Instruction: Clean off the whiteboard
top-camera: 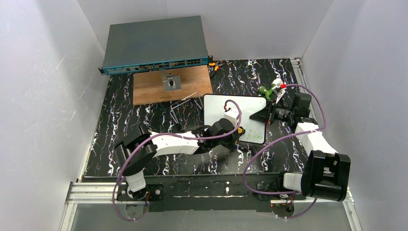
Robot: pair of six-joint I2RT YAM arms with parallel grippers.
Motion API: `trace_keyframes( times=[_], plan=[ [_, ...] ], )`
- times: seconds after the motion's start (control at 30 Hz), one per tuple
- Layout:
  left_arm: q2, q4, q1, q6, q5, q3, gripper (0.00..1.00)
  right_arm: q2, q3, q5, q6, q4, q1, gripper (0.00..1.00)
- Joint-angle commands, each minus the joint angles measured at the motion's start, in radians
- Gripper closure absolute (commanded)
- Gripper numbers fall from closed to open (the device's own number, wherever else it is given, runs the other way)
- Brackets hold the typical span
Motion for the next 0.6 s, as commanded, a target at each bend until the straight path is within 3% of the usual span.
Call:
trace_keyframes(
  times=[0.0,0.1,0.23,0.33,0.43,0.57],
  plan=[
    [0.005,-0.126,-0.005,-0.068,-0.211,0.074,1.0,-0.018,0.016,-0.055,0.005,-0.04,0.022,0.99],
    [-0.006,-0.196,-0.005,-0.099,-0.313,0.095,1.0,-0.014,0.017,-0.056,0.005,-0.039,0.022,0.99],
    [0.0,-0.196,-0.006,-0.082,-0.287,0.106,1.0,-0.016,0.016,-0.055,0.006,-0.039,0.022,0.99],
    [-0.002,-0.102,-0.006,-0.02,-0.158,0.073,1.0,-0.017,0.016,-0.055,0.006,-0.041,0.021,0.99],
    [-0.008,0.029,-0.007,0.084,0.083,0.028,1.0,-0.016,0.016,-0.055,0.005,-0.039,0.021,0.99],
    [0.019,0.023,-0.006,0.125,0.191,0.059,1.0,-0.017,0.016,-0.056,0.006,-0.039,0.021,0.99]
  ],
)
